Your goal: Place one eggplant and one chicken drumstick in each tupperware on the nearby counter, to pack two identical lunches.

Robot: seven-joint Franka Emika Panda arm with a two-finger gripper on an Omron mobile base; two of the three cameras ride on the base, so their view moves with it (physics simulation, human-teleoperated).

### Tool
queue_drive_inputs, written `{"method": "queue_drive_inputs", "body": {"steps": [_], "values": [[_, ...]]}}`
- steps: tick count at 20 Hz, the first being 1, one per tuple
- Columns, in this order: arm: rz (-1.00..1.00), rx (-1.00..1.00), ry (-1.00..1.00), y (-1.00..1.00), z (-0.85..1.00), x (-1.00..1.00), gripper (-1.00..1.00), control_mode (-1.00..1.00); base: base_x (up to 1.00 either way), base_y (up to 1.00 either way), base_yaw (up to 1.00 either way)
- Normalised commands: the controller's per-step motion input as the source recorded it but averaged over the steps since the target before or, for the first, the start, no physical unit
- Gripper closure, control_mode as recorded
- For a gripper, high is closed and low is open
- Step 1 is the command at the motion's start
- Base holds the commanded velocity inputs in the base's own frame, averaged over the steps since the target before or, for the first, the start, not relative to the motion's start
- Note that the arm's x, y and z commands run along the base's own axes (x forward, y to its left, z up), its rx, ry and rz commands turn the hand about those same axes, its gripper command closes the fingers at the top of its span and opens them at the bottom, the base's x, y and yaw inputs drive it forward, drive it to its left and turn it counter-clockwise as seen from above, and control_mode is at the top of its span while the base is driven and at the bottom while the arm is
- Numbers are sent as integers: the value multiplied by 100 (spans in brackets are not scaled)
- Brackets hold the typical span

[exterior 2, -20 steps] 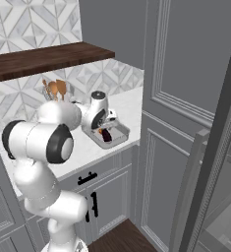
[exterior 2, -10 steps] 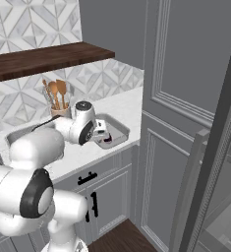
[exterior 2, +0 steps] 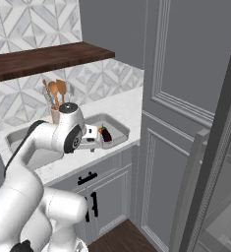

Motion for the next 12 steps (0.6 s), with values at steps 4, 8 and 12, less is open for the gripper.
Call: {"method": "queue_drive_inputs", "body": {"steps": [4, 8, 12], "values": [[-14, 0, 0, 0, 28, -100, -100, -100, 0, 0, 0], [-10, 0, 0, 1, 6, -100, -100, -100, 0, 0, 0], [-3, 0, 1, 1, 0, -96, -100, -100, 0, 0, 0]]}}
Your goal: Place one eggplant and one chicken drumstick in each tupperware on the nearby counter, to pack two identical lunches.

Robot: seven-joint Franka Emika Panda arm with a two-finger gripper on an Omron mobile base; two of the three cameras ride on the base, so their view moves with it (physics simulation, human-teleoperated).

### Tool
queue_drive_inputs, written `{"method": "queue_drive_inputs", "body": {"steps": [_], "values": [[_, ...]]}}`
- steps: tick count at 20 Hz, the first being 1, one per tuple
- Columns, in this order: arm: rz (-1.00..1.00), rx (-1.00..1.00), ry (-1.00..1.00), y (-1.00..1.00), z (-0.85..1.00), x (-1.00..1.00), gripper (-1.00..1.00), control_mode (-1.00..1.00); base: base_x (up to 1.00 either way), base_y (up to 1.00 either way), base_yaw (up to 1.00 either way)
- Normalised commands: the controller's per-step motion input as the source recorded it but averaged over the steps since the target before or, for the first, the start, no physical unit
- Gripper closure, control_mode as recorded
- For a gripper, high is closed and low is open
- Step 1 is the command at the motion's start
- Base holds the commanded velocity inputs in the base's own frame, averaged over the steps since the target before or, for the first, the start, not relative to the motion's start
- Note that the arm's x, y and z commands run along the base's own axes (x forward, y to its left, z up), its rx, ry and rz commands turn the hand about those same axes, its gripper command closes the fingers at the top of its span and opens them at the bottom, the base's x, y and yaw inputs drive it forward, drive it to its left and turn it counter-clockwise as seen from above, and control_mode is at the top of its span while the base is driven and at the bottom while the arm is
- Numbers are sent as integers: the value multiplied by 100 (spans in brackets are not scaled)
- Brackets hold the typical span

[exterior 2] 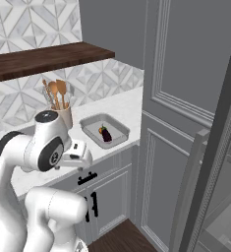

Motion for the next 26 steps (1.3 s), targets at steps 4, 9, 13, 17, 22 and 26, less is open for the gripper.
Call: {"method": "queue_drive_inputs", "body": {"steps": [4, 9, 13, 17, 22, 26], "values": [[0, 0, 0, 0, 0, -27, -100, -100, 0, 0, 0], [0, 0, 0, 0, 0, 0, -100, -100, 0, 0, 0], [0, 0, 0, 0, 0, 0, -100, 100, -58, 2, 0], [0, 0, 0, 0, 0, 0, -100, 100, -100, 16, -2], [0, 0, 0, 0, 0, 0, -100, 100, -100, 6, -5], [0, 0, 0, 0, 0, 0, -100, 100, -100, -1, -25]]}}
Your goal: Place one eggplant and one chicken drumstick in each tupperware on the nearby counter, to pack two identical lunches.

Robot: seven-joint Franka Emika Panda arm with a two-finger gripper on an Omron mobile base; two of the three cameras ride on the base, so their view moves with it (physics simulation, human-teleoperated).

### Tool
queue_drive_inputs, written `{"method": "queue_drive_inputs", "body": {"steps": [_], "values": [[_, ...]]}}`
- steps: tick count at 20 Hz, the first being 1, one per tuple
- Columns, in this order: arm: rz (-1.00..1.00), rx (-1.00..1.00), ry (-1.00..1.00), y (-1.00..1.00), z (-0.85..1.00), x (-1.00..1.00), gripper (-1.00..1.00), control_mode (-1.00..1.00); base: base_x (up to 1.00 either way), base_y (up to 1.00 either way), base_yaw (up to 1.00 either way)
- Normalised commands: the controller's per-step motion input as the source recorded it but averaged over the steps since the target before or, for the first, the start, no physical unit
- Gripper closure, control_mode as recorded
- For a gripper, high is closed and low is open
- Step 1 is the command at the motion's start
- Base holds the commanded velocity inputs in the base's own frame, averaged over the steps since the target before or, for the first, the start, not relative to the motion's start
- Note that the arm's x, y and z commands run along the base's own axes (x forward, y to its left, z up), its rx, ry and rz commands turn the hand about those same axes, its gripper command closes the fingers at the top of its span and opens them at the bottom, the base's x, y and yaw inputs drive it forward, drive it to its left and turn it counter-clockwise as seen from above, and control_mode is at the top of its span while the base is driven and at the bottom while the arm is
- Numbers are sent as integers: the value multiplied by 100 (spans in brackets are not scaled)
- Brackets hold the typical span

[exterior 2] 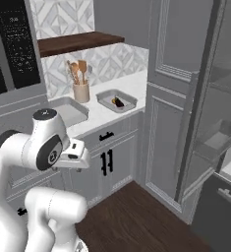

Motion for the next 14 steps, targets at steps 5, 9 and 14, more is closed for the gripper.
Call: {"method": "queue_drive_inputs", "body": {"steps": [5, 9, 14], "values": [[0, 0, 0, 0, 0, 0, -100, 100, -44, -27, -58], [0, 0, 0, 0, 0, 0, -100, 100, -10, -27, -70], [0, 0, 0, 0, 0, 0, -100, 100, -16, -33, -66]]}}
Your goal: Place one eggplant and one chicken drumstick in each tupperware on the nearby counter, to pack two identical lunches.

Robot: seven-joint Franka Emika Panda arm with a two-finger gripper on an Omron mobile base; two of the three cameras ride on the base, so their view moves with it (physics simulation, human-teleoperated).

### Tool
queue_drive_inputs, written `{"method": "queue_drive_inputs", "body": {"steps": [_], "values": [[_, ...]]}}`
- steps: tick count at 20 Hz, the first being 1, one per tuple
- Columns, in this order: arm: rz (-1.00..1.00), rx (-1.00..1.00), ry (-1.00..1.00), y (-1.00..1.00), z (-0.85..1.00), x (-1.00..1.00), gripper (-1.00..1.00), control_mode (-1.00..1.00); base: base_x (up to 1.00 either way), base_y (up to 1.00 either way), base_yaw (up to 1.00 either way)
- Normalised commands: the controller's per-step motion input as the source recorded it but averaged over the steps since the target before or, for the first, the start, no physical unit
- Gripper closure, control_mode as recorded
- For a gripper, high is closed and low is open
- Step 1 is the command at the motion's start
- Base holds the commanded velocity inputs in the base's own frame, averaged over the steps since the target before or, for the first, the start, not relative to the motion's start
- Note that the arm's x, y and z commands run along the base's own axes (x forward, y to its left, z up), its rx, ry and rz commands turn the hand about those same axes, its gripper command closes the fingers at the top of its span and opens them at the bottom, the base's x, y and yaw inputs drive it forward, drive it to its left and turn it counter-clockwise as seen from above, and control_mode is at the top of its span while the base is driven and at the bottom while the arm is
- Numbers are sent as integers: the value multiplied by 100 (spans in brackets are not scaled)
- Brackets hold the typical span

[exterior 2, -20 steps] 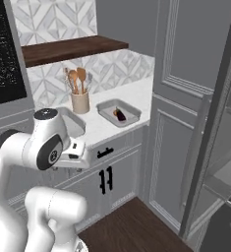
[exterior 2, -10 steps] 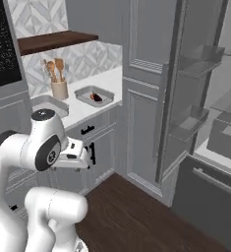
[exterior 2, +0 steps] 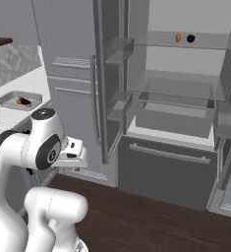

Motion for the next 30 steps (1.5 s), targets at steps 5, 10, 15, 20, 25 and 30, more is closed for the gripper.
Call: {"method": "queue_drive_inputs", "body": {"steps": [5, 10, 15, 20, 25, 30], "values": [[0, 0, 0, 0, 0, 0, -100, 100, -4, -52, -45], [0, 0, 0, 0, 0, 0, -100, 100, 61, -54, -7], [0, 0, 0, 0, 0, 0, -100, 100, 86, -58, 9], [0, 0, 0, 0, 0, 0, -100, 100, 69, -33, 4], [0, 0, 0, 0, 0, 0, -100, 100, 46, -26, 4], [0, 0, 0, 0, 0, 0, -100, 100, 55, -22, 1]]}}
